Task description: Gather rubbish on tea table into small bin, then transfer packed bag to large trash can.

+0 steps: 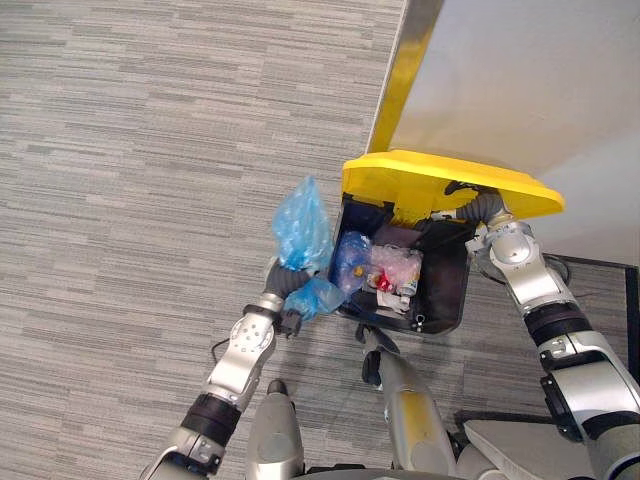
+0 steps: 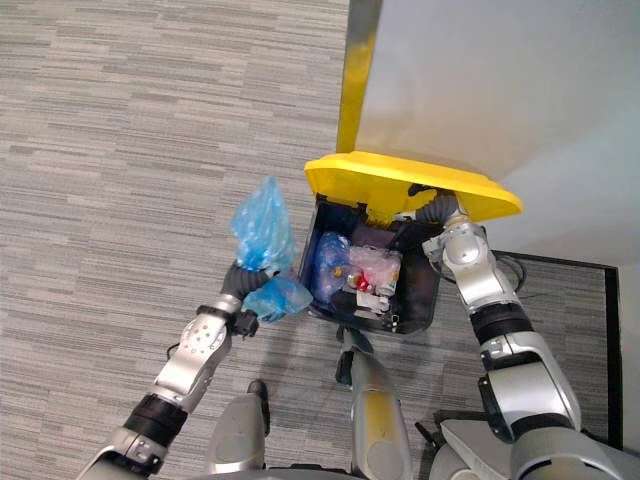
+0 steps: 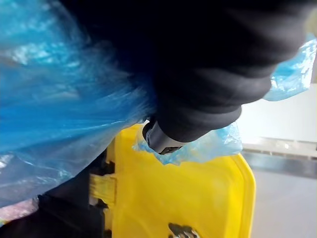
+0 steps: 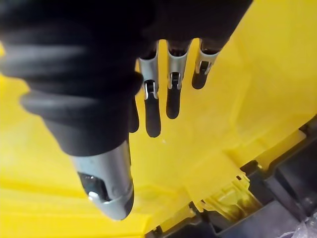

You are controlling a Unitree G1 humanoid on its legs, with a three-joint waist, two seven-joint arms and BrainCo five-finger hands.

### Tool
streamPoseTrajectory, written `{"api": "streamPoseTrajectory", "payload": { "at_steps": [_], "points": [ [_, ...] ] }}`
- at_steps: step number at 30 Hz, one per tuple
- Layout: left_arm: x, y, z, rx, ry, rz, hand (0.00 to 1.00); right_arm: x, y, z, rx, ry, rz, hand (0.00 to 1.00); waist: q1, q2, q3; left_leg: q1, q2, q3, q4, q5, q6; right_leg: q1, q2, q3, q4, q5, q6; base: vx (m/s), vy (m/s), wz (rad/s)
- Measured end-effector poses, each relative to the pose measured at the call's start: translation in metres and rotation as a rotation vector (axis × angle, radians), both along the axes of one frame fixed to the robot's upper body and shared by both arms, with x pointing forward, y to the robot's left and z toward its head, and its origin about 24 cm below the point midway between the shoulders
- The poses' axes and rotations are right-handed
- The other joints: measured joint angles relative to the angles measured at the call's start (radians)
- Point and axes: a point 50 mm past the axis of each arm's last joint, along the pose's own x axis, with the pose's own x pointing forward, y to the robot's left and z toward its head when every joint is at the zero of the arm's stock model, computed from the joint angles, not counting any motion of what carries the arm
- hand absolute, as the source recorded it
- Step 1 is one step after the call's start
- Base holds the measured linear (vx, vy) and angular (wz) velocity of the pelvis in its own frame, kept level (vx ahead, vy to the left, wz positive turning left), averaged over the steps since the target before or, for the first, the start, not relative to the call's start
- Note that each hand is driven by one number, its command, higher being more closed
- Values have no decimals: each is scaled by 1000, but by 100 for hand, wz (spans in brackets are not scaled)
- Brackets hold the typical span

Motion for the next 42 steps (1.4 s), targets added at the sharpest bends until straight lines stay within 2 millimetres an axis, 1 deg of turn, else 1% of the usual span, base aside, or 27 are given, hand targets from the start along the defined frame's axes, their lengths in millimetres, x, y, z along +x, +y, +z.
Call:
{"api": "streamPoseTrajectory", "payload": {
  "at_steps": [1,3,4,5,6,9,11,16,18,20,21,22,23,26,27,29,30,32,36,39,40,42],
  "points": [
    [1,-5,3,-1,-9,-17,100,1,1,2,-5,-4,4,0,0,2,3,0,-1,1,1,0,0,0,0,2,0,1,-1,41,20,-6],
    [8,-23,18,1,-63,-79,100,3,2,11,-28,-22,14,0,-5,9,18,-3,-5,8,18,-7,1,-2,0,10,0,7,-9,34,33,-9],
    [8,-23,18,0,-64,-81,100,3,2,11,-29,-22,14,0,-5,9,18,-3,-5,8,18,-7,1,-2,0,10,0,7,-10,17,43,-10],
    [12,-31,29,-2,-100,-105,100,5,4,17,-31,-37,21,0,-9,10,23,-16,-7,11,34,-15,-1,-11,0,16,0,13,-19,14,42,-5],
    [15,-38,38,2,-130,-127,100,8,7,24,-35,-53,30,0,-25,11,26,-36,-11,11,51,-20,3,-24,-5,18,0,16,-22,15,37,-6],
    [20,-45,45,12,-155,-135,100,11,13,33,-56,-68,50,0,-31,11,34,-47,-16,13,64,-26,3,-33,-4,24,0,25,-34,24,19,-5],
    [26,-54,51,37,-169,-155,100,13,14,42,-69,-89,57,0,-31,10,36,-62,-24,20,69,-26,3,-52,-8,35,0,31,-43,29,4,-6],
    [42,-66,56,95,-167,-159,100,17,26,61,-95,-132,92,0,-48,10,71,-93,-24,27,110,-44,7,-69,-8,45,1,36,-37,8,-8,-6],
    [49,-72,58,157,-164,-170,100,19,28,70,-87,-154,99,0,-48,9,72,-146,-28,38,142,-52,7,-116,-10,56,3,45,-32,-5,-28,-9],
    [55,-76,55,197,-140,-168,100,19,30,72,-85,-160,101,0,-48,8,77,-174,-26,43,158,-56,2,-140,-10,60,3,55,-39,23,-33,-10],
    [58,-80,55,223,-131,-164,100,20,32,75,-83,-167,104,0,-47,8,93,-176,-22,44,163,-58,-1,-143,-8,62,4,57,-43,37,-31,-10],
    [60,-82,54,229,-127,-165,100,20,33,76,-81,-171,107,0,-47,8,96,-182,-21,45,165,-59,-3,-150,-7,63,5,58,-43,46,-51,-8],
    [61,-87,55,243,-127,-174,100,20,36,80,-78,-185,115,0,-47,7,96,-202,-19,50,173,-61,-5,-170,-6,66,6,58,-44,34,-58,-9],
    [64,-99,57,271,-124,-187,100,19,53,91,-65,-233,164,0,-49,5,99,-244,1,67,202,-76,-8,-210,8,76,7,59,-41,53,-81,-20],
    [65,-105,57,284,-117,-194,100,17,63,96,-72,-262,193,0,-50,5,100,-273,13,71,229,-88,-12,-236,18,78,14,60,-40,52,-60,-17],
    [65,-112,60,291,-118,-203,100,13,70,103,-70,-296,220,0,-52,4,100,-305,16,72,245,-94,-14,-267,18,80,27,60,-40,57,-63,-10],
    [66,-118,62,295,-118,-211,100,10,78,109,-56,-325,249,0,-52,4,100,-333,21,76,262,-99,-16,-295,20,81,36,60,-40,54,-57,-8],
    [66,-120,62,304,-116,-213,100,8,88,112,-29,-342,277,0,-52,4,103,-354,35,81,281,-109,-19,-311,31,81,39,60,-40,45,-51,-13],
    [66,-124,58,299,-90,-205,100,7,101,112,-30,-347,315,0,-54,4,103,-359,46,83,283,-112,-15,-317,40,81,39,60,-41,62,-50,-4],
    [64,-130,60,293,-99,-209,100,5,112,122,-32,-380,347,0,-52,4,103,-381,47,97,282,-112,-14,-347,42,90,43,60,-41,53,-37,-6],
    [64,-130,61,293,-100,-203,100,4,117,125,-27,-386,361,0,-53,4,103,-386,49,101,283,-112,-14,-356,45,92,44,61,-42,61,-39,-9],
    [65,-129,62,301,-107,-194,100,4,121,127,-31,-391,372,0,-53,4,103,-388,52,106,282,-112,-14,-367,46,93,56,58,-44,67,-41,-5]
  ]
}}
